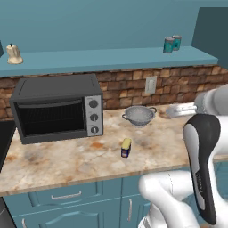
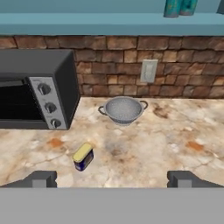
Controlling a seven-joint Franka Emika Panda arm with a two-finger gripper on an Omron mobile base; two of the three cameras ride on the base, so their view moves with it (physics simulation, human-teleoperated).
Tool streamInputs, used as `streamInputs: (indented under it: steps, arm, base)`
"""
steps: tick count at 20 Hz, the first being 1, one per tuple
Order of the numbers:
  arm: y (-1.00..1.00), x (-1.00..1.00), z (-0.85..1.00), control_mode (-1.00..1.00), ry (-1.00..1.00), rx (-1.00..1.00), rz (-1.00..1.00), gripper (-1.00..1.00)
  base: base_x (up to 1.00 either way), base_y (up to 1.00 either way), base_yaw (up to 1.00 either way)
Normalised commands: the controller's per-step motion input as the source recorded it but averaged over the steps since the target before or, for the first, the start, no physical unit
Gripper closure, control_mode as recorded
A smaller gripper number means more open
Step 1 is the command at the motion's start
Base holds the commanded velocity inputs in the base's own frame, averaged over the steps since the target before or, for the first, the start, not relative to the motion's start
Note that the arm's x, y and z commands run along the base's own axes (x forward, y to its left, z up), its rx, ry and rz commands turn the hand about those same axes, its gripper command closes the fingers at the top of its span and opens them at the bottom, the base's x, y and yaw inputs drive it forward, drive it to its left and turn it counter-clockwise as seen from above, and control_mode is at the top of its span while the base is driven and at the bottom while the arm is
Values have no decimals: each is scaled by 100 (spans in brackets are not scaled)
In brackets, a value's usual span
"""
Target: Pick the cans from the counter and place them in their designated side in the cabinet.
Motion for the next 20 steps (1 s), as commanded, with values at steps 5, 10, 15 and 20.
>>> streamInputs:
  steps: [5, 10, 15, 20]
  arm:
    - [21, -24, -3, -100, 1, 0, 0, -100]
    - [24, -21, 0, -100, 4, 0, -2, -100]
    - [24, -18, -1, -100, 6, 0, -2, -100]
    - [17, -14, -7, -100, 10, 1, -1, -100]
  base:
    - [0, 0, 0]
    - [0, 0, 0]
    - [0, 0, 0]
    - [0, 0, 0]
